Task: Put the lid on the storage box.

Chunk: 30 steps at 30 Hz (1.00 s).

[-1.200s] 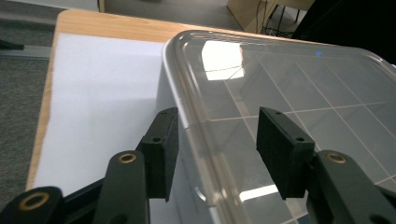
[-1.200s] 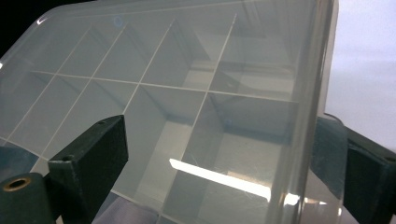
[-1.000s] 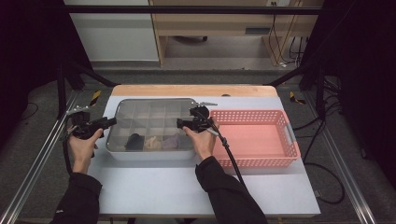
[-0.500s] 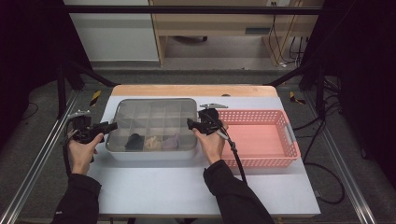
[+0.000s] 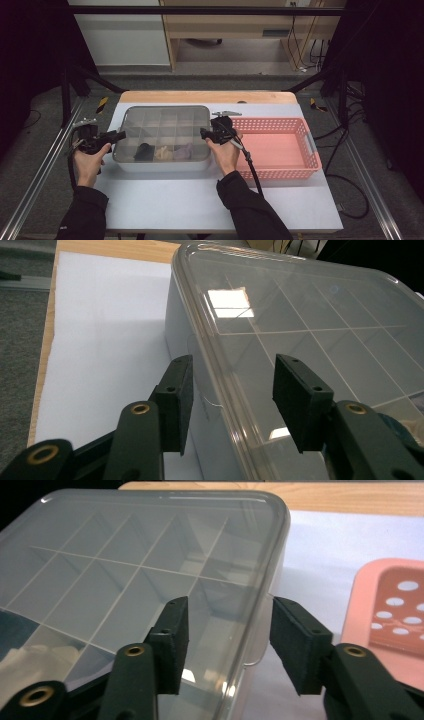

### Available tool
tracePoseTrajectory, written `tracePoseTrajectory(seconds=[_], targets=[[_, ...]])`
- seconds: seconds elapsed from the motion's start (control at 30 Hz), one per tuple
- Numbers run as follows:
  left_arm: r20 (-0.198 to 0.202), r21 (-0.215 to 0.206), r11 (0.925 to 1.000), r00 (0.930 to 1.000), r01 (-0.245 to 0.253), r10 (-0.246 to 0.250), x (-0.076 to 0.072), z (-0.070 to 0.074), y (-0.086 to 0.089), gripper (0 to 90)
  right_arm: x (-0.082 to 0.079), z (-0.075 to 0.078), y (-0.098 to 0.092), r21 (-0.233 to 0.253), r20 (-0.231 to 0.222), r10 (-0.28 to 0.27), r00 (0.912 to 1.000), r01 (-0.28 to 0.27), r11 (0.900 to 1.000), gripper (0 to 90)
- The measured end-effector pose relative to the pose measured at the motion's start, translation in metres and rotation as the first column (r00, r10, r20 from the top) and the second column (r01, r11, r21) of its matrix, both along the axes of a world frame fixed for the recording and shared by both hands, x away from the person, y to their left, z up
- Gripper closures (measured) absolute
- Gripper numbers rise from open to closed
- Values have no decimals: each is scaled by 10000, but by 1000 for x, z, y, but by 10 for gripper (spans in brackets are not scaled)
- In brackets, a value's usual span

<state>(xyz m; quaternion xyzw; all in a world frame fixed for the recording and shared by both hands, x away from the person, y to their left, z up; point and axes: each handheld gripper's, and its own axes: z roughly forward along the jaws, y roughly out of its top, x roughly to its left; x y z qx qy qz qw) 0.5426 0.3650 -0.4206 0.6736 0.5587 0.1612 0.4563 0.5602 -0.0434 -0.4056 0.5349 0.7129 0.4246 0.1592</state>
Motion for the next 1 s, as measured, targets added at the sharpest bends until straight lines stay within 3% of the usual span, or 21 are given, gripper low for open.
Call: tracePoseTrajectory(seconds=[0.17,0.3,0.43,0.67,0.83,1.0], targets=[[634,-166,9998,9979,-116,126,-12,14,5,491,-6,5,-1,-130,539,208,9983,-201,9997,421],[1097,204,9994,9935,288,-309,-28,27,-2,492,-15,14,-8,-178,956,551,9939,-536,9984,391],[1508,301,9963,9849,809,-845,-45,32,-14,508,-29,23,-21,-317,1236,804,9891,-770,9965,377],[1791,625,9857,9698,1568,-1656,-80,34,-29,520,-64,34,-56,-554,1350,1272,9826,-1207,9911,352],[1943,908,9789,9608,1831,-1977,-104,37,-33,540,-90,35,-86,-575,1543,1448,9773,-1375,9888,356],[1782,1186,9774,9646,1750,-1943,-123,34,-31,507,-113,31,-113,-611,1698,1580,9727,-1496,9869,324]])
